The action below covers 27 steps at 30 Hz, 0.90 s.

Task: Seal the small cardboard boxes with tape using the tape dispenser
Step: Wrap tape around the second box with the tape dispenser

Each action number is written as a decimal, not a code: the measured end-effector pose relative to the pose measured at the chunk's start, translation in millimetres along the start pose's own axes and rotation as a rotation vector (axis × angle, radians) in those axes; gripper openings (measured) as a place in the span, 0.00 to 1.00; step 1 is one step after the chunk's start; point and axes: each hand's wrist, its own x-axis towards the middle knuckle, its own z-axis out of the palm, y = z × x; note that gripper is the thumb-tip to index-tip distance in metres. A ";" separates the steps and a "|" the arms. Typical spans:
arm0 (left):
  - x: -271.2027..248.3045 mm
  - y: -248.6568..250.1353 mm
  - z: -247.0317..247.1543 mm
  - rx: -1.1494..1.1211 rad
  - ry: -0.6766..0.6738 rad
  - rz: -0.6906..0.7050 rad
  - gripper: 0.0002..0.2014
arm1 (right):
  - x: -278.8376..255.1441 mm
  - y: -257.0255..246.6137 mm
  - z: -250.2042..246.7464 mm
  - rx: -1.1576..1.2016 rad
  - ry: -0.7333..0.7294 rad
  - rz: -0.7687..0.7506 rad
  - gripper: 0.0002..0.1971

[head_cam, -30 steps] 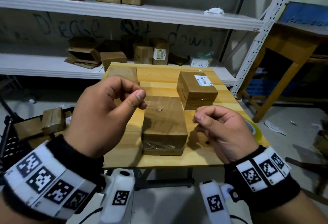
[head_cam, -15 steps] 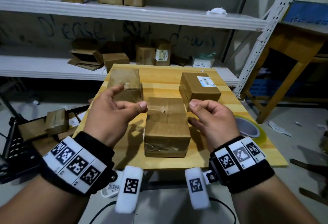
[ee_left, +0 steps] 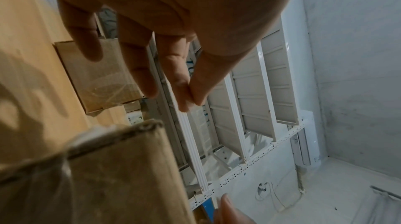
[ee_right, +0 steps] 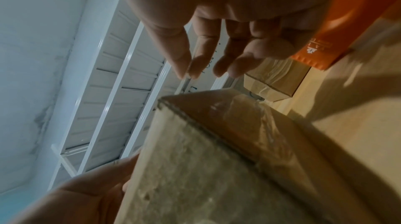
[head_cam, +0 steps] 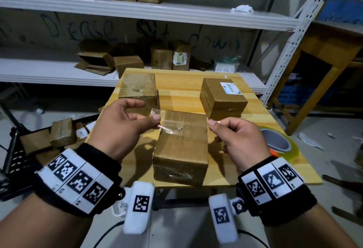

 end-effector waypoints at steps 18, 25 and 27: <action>30.5 -10.3 3.3 0.109 0.020 -0.068 0.23 | 30.5 8.3 3.8 -0.034 -0.005 0.076 0.10; 29.4 -10.7 4.6 0.101 0.003 -0.063 0.22 | 32.0 10.6 4.4 0.045 0.010 0.130 0.09; 30.6 -11.6 3.6 0.095 -0.004 -0.062 0.22 | 32.6 11.0 3.7 0.073 0.018 0.119 0.10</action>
